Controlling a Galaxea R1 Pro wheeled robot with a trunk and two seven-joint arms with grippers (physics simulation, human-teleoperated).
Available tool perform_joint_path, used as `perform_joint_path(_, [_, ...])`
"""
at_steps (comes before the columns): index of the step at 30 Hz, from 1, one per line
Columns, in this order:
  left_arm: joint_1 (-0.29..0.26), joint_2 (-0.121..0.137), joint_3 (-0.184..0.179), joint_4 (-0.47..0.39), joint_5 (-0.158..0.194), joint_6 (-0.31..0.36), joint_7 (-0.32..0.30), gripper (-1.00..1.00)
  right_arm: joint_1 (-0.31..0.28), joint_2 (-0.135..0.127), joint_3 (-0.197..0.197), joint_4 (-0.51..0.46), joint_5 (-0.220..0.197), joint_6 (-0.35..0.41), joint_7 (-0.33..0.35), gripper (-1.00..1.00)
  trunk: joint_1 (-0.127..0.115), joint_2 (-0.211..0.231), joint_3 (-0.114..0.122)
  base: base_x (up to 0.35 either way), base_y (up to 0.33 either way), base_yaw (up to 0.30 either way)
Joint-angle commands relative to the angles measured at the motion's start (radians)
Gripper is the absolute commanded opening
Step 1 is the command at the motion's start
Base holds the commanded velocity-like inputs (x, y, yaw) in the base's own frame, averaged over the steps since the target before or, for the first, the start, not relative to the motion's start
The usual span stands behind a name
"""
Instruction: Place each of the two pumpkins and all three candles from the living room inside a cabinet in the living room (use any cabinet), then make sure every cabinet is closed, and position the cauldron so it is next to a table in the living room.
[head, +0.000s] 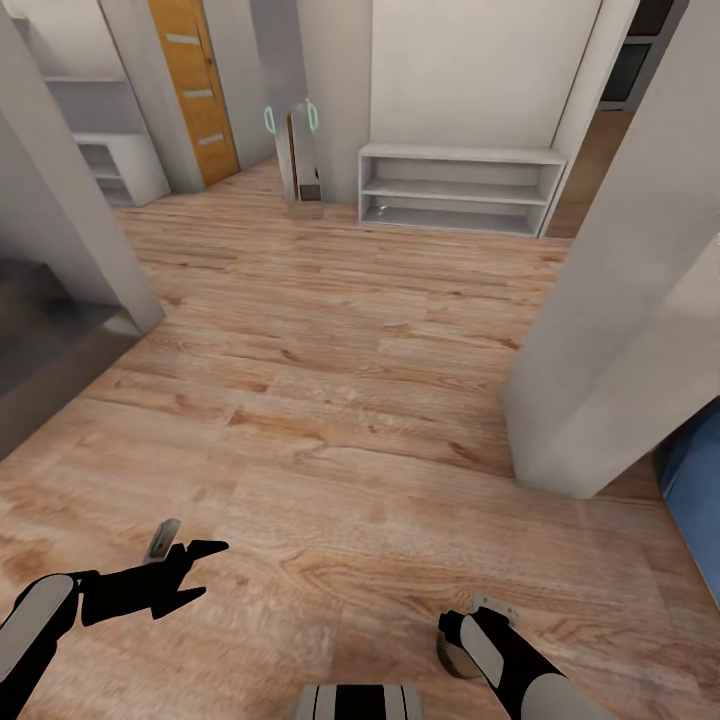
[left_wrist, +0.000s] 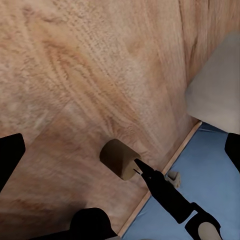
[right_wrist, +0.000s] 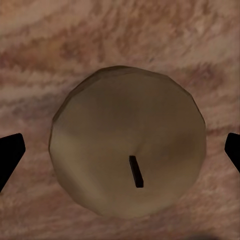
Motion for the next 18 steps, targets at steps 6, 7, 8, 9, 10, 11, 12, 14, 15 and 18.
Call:
perform_joint_path(6, [0.0, 0.0, 0.0, 0.0, 0.0, 0.0, 0.0, 1.0, 0.0, 0.0, 0.0, 0.0, 0.0, 0.0, 0.0, 1.0, 0.0, 0.0, 0.0, 0.0, 0.0, 0.0])
perform_joint_path(7, [0.0, 0.0, 0.0, 0.0, 0.0, 0.0, -0.001, 1.0, 0.0, 0.0, 0.0, 0.0, 0.0, 0.0, 0.0, 1.0, 0.0, 0.0, 0.0, 0.0, 0.0, 0.0])
perform_joint_path(8, [0.0, 0.001, 0.001, 0.0, 0.0, 0.0, -0.001, 1.0, 0.0, 0.0, 0.0, 0.0, 0.0, 0.0, 0.0, 1.0, 0.0, 0.0, 0.0, 0.0, 0.0, 0.0])
perform_joint_path(9, [0.0, 0.001, 0.001, 0.0, 0.0, 0.0, -0.001, 1.0, 0.0, 0.0, 0.0, 0.0, 0.0, 0.0, 0.0, 1.0, 0.0, 0.0, 0.0, 0.0, 0.0, 0.0])
perform_joint_path(10, [-0.001, 0.002, 0.001, 0.0, 0.0, 0.0, -0.001, 1.0, 0.0, 0.0, 0.0, 0.0, 0.0, 0.0, 0.0, 1.0, 0.0, 0.0, 0.0, 0.0, 0.0, 0.0])
perform_joint_path(11, [-0.001, 0.002, 0.001, 0.0, 0.0, 0.0, -0.001, 1.0, 0.0, 0.0, 0.0, 0.0, 0.0, 0.0, 0.0, 1.0, 0.0, 0.0, 0.0, 0.0, 0.0, 0.0])
perform_joint_path(12, [0.0, 0.002, 0.001, 0.0, 0.0, 0.0, -0.001, 1.0, 0.0, 0.0, 0.0, 0.0, 0.0, 0.0, 0.0, 1.0, 0.0, 0.0, 0.0, 0.0, 0.0, 0.0])
perform_joint_path(14, [0.0, 0.002, 0.001, 0.0, 0.0, 0.0, -0.001, 1.0, 0.0, 0.0, 0.0, 0.0, 0.0, 0.0, 0.0, 1.0, 0.001, 0.0, -0.008, 0.0, 0.0, 0.0])
perform_joint_path(15, [0.0, 0.002, 0.002, 0.0, 0.0, 0.0, -0.001, 1.0, 0.0, 0.0, 0.0, 0.0, 0.0, 0.0, 0.0, 1.0, 0.001, -0.001, -0.012, 0.0, 0.0, 0.0])
perform_joint_path(18, [0.0, 0.002, 0.002, 0.0, 0.0, 0.0, -0.001, 1.0, 0.0, 0.0, 0.0, 0.0, 0.0, 0.0, 0.0, 1.0, 0.003, -0.001, -0.023, 0.0, 0.0, 0.0])
